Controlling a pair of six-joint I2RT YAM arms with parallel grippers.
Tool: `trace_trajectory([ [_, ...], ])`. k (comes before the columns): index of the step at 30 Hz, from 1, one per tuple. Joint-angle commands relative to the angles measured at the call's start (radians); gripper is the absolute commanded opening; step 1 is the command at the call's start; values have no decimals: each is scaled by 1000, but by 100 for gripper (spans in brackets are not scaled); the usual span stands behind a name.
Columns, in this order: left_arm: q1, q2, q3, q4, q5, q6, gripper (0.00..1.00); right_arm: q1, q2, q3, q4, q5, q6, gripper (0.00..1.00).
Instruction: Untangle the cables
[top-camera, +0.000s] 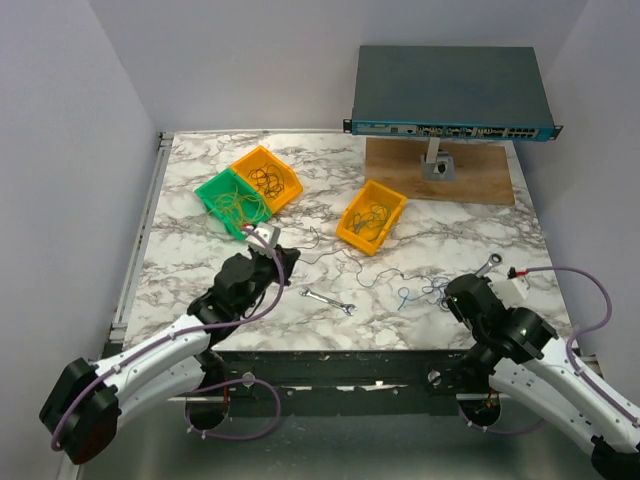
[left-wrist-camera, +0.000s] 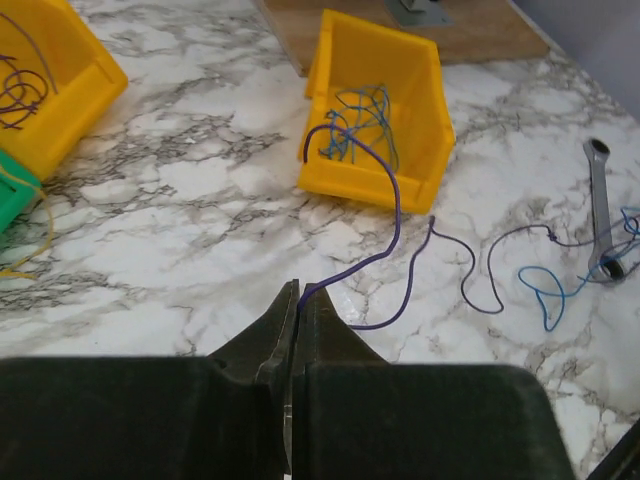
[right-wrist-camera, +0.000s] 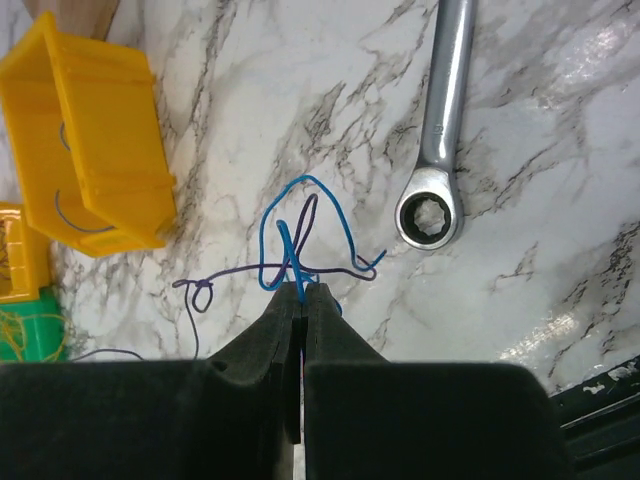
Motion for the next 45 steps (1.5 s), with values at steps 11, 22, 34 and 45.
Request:
trace_trajectory([
  [11,51,-397,-109,-226,-736,-286,0,2,11,146,-198,264,172,1],
  [22,35,53,21,200,449,60,1,3,-37,75,530,-368,-762,1],
  [34,-124,218,141,121,504,186,33,3,266,262,532,-693,-933,0],
  [45,-141,282,185,83,516,208,66,3,278,367,427,-748,-999,1],
])
